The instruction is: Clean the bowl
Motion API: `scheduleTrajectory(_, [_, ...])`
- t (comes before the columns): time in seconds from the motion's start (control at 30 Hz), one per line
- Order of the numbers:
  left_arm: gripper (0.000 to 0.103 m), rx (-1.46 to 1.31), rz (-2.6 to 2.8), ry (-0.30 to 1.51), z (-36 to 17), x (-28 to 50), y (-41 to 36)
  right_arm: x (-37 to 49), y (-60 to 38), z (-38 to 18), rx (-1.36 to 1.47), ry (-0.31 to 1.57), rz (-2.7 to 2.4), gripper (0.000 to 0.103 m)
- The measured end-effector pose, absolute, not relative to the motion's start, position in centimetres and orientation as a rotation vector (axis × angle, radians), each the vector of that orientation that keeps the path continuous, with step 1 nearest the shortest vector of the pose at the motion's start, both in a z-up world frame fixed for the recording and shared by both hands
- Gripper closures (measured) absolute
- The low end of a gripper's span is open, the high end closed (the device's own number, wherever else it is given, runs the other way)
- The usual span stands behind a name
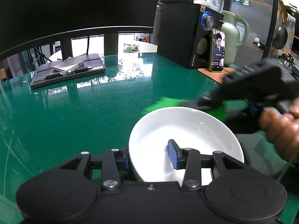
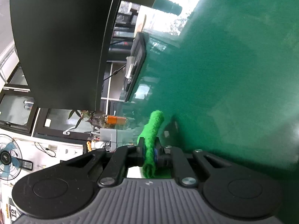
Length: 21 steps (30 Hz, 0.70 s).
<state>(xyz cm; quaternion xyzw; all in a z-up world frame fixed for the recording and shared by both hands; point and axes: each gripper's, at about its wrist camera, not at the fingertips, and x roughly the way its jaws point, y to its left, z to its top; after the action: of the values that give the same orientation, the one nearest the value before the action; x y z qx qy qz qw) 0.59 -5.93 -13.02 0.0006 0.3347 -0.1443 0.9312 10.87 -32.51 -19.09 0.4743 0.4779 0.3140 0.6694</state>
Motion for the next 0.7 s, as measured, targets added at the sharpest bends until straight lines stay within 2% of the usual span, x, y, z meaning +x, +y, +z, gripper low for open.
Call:
scheduleTrajectory(0.2, [0.055,-0.02,-0.302,0.681,-13.3,0.8,-5.3,10.9,-32.9,-19.4,1.094,1.097,0.709,0.092])
scheduleTrajectory(0.4, [0.056,0.018,-0.316,0.673,-13.1,0.9,-6.0,10.2,-34.6,-19.8,1.135,1.11,0.694,0.092])
scheduleTrajectory(0.7, [0.056,0.013,-0.275,0.668,-13.0,0.4,-6.7,13.1,-28.6,-17.3,0.968,1.06,0.803,0.09])
